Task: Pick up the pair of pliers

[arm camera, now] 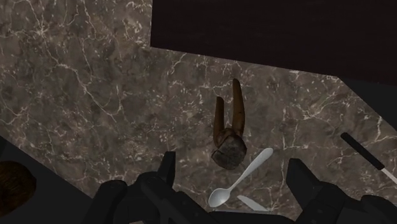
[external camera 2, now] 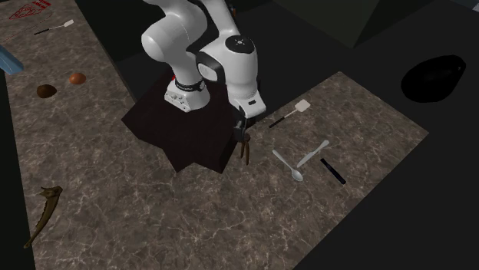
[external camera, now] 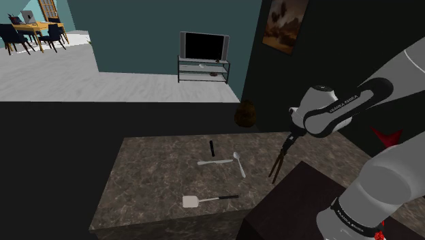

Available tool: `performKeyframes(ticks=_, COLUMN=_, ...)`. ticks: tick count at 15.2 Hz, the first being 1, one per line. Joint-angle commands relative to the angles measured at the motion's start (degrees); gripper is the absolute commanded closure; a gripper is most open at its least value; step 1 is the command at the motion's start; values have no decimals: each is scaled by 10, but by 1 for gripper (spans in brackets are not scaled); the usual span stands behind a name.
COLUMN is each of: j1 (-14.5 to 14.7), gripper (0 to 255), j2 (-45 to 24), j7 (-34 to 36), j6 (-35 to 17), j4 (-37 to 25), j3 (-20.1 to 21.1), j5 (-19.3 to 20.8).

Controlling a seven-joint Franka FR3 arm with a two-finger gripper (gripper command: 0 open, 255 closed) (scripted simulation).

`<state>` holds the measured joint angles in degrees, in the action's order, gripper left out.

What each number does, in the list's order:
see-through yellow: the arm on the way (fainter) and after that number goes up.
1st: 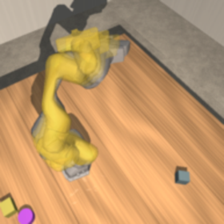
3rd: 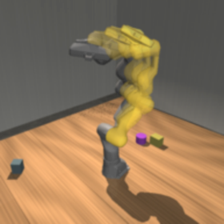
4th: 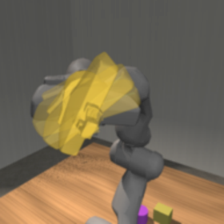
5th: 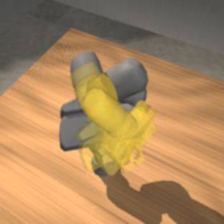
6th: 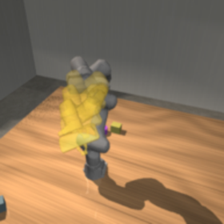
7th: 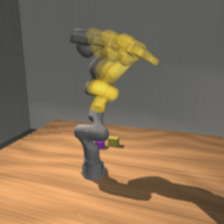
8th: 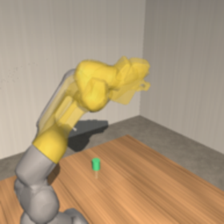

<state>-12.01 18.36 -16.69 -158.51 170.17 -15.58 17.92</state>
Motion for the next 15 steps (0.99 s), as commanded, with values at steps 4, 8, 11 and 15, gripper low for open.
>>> performKeyframes(ticks=4, j1=-4, gripper=0, j2=-69, j7=5, j6=-70, j4=0, j3=-3, j5=8)
performKeyframes(ticks=8, j1=-5, gripper=0, j2=-104, j7=10, j6=-105, j4=-1, j3=-2, j5=13)
performKeyframes(ticks=11, j1=-6, gripper=255, j2=-107, j7=10, j6=-107, j4=-1, j3=-3, j5=13)
performKeyframes(ticks=15, j1=-6, gripper=255, j2=-108, j7=10, j6=-109, j4=-1, j3=-3, j5=14)
